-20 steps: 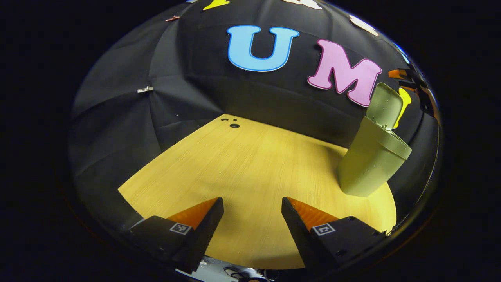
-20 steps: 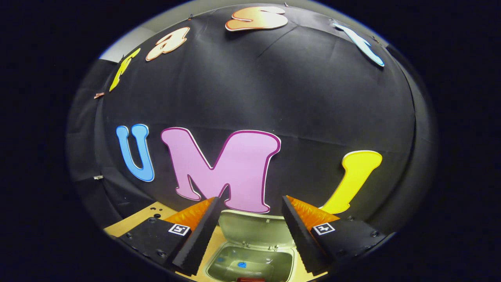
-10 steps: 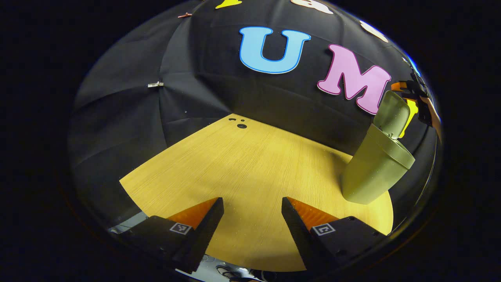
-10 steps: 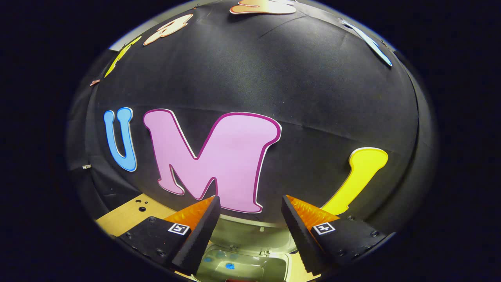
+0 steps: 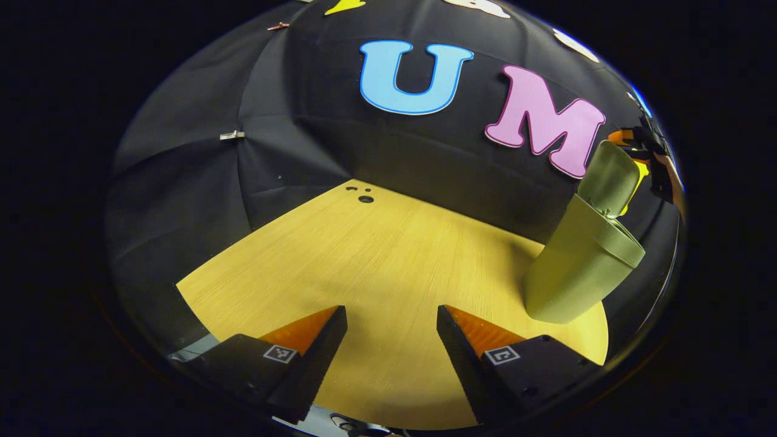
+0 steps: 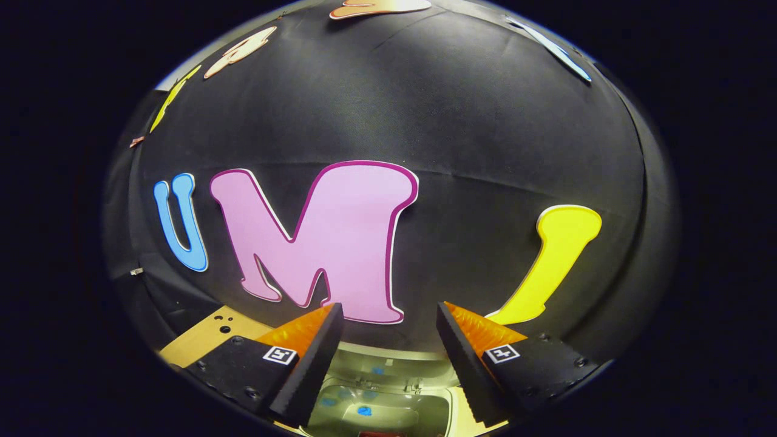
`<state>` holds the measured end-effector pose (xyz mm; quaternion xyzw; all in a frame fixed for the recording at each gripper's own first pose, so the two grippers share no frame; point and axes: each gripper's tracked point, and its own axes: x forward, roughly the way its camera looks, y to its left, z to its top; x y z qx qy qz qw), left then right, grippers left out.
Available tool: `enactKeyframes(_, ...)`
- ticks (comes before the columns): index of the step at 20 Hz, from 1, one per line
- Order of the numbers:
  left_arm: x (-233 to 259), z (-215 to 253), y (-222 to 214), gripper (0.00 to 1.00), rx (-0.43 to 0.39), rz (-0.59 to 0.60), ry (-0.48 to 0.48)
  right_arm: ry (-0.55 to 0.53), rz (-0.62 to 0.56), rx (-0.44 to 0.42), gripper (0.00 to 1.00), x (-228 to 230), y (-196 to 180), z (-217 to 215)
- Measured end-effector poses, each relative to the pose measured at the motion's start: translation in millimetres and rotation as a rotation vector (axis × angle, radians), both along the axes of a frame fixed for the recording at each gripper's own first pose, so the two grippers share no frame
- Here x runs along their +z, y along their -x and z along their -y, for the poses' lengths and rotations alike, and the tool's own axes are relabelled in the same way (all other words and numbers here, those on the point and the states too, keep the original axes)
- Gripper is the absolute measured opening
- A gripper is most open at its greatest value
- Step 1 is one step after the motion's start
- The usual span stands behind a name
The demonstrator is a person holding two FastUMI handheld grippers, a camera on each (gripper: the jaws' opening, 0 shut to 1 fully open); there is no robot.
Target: Press the lid of the desktop garbage bin to open it, pick up the crumpled paper on the desktop and throw it into the bin, then pick up the pop can on the desktop and drop it into the bin, and finally close the garbage bin lid.
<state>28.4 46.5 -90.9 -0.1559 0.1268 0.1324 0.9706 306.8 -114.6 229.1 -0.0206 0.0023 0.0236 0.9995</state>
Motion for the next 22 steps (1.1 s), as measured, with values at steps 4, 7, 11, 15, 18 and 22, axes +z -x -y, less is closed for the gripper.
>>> enactKeyframes(4,10,15,-10,0.96,-0.09,0.007,-0.057,-0.002,-0.018,-0.011,0.96,-13,26,0)
enactKeyframes(7,8,22,-18,0.96,-0.175,0.006,-0.075,0.005,-0.047,-0.031,0.96,-33,52,0)
enactKeyframes(11,8,21,-23,0.96,-0.259,0.007,-0.082,0.039,-0.102,-0.075,0.98,-75,83,-2)
enactKeyframes(15,-2,14,-21,0.99,-0.312,0.002,-0.097,0.032,-0.16,-0.091,0.98,-124,105,-12)
enactKeyframes(18,-8,11,-16,0.96,-0.34,-0.01,-0.103,0.028,-0.174,-0.104,0.98,-152,115,-17)
enactKeyframes(22,-10,6,-9,0.96,-0.366,-0.012,-0.122,-0.037,-0.221,-0.123,0.98,-182,121,-20)
